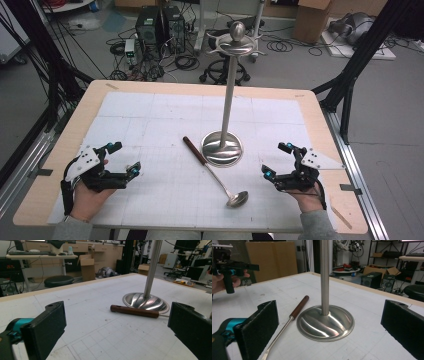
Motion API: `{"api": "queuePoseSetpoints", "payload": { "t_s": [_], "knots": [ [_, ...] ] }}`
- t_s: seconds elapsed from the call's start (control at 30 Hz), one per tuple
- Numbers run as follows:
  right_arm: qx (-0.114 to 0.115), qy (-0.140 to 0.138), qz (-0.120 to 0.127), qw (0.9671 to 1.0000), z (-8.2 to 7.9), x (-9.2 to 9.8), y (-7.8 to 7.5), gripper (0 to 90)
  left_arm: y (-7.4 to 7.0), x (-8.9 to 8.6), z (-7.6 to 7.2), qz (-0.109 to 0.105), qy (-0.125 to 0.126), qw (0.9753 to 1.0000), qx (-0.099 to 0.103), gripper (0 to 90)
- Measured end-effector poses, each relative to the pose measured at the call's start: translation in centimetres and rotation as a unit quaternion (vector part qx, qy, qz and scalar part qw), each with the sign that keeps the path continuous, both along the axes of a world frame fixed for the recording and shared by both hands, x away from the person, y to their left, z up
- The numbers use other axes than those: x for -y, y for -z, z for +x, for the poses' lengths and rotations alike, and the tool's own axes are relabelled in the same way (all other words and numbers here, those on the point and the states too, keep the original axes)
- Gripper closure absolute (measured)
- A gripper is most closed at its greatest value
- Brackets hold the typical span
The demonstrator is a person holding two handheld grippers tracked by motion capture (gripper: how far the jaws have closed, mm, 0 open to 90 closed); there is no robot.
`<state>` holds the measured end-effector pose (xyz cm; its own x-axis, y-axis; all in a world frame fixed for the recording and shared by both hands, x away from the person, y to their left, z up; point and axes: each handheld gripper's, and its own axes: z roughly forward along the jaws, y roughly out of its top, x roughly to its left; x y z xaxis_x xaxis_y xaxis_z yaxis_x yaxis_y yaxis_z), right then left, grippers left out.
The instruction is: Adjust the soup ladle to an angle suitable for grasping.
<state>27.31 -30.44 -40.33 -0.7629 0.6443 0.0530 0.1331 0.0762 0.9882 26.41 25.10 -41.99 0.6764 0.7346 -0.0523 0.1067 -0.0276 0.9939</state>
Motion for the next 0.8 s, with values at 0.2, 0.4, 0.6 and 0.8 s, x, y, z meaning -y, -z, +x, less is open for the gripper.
{"api": "queuePoseSetpoints", "payload": {
  "t_s": [0.2,0.4,0.6,0.8],
  "knots": [
    [-0.002,0.004,0.002,1.0000,0.1,0.0,0.0,0.4,0.0,0.0,0.0,0.001,0.000,1.0000,-0.001,2.3],
    [-0.005,-0.001,-0.007,1.0000,0.1,-0.6,0.0,0.4,0.1,0.0,0.1,0.004,-0.001,1.0000,-0.005,2.3],
    [-0.005,-0.011,-0.012,0.9999,0.1,-1.3,-0.2,4.9,0.1,0.1,0.1,0.007,-0.002,1.0000,-0.006,2.3],
    [-0.011,-0.031,-0.002,0.9995,0.1,-1.2,-0.5,30.5,0.1,0.1,0.1,0.009,-0.004,0.9999,-0.007,2.3]
  ]
}}
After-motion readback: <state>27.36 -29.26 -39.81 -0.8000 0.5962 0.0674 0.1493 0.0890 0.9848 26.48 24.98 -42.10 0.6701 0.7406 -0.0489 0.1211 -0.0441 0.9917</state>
